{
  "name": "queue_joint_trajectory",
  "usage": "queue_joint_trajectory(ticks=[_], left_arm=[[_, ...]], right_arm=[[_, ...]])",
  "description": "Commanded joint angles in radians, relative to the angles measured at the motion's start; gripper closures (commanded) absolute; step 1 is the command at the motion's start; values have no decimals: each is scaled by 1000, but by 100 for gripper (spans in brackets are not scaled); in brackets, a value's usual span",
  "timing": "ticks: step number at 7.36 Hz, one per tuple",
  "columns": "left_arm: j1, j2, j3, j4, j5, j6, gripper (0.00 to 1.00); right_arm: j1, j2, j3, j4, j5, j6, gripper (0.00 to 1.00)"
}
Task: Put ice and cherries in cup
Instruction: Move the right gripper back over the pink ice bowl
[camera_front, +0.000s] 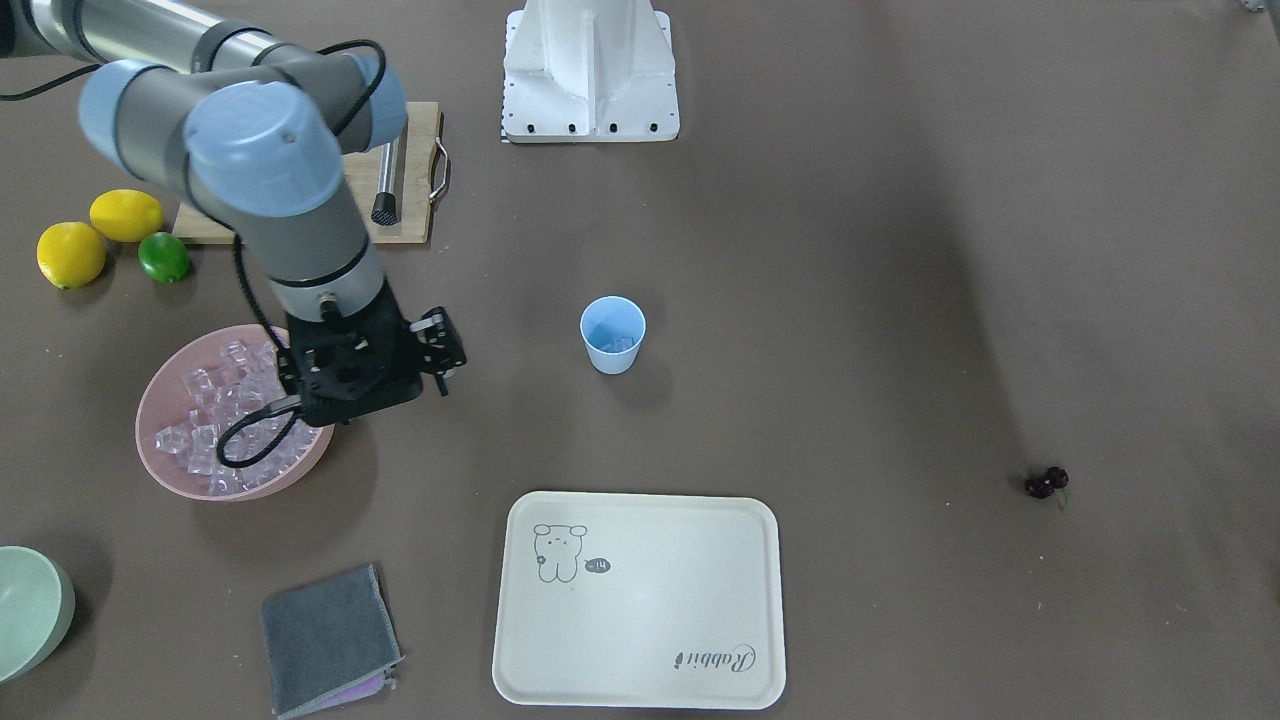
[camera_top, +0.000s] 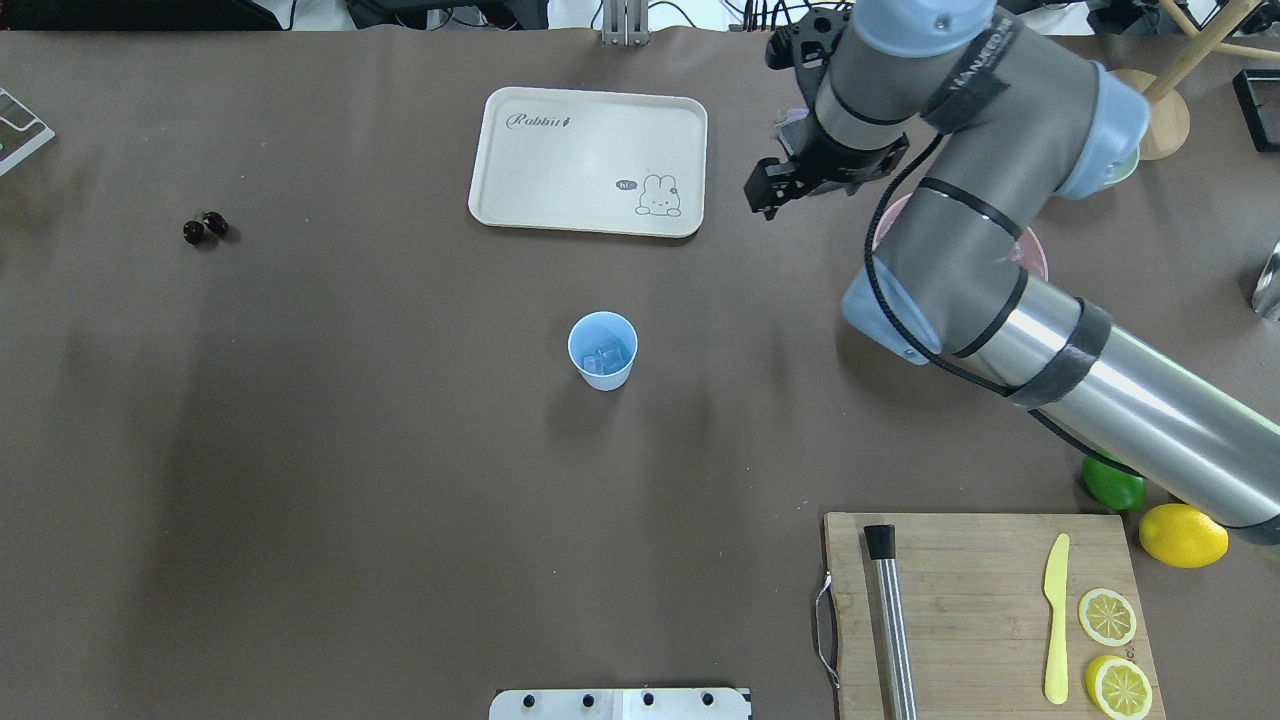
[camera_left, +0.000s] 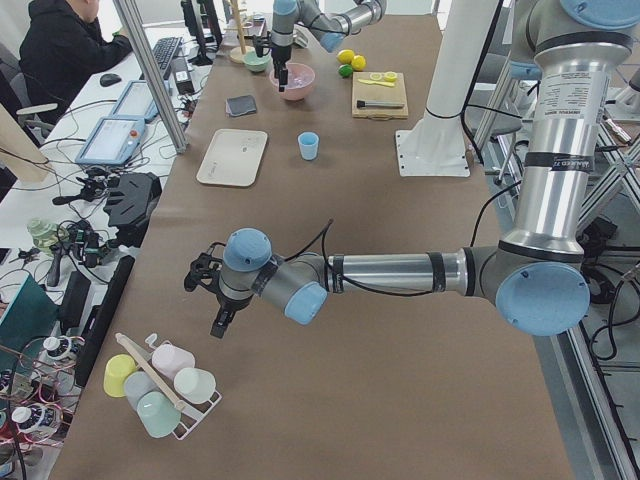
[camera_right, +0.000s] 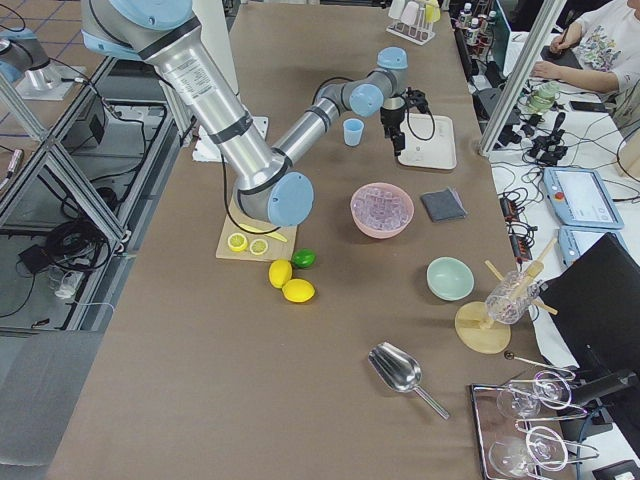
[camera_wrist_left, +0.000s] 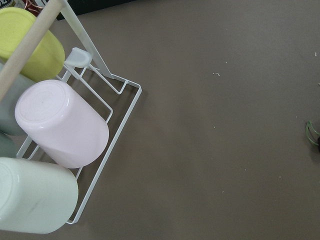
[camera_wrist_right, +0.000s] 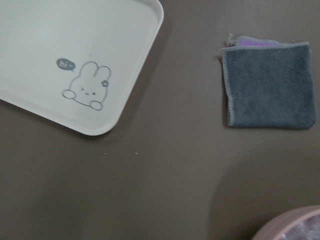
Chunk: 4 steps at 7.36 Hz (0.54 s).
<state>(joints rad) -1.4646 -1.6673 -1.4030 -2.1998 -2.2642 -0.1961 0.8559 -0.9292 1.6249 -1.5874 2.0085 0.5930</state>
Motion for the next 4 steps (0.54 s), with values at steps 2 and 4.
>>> queue_joint_trajectory(ticks=[2, 4], left_arm=[[29, -26, 6, 0, 6, 0, 2], [53, -43, 1, -1, 43, -26, 2]], right_arm=[[37, -222, 36, 154, 42, -114, 2], [37, -293, 29, 211, 38, -110, 2]])
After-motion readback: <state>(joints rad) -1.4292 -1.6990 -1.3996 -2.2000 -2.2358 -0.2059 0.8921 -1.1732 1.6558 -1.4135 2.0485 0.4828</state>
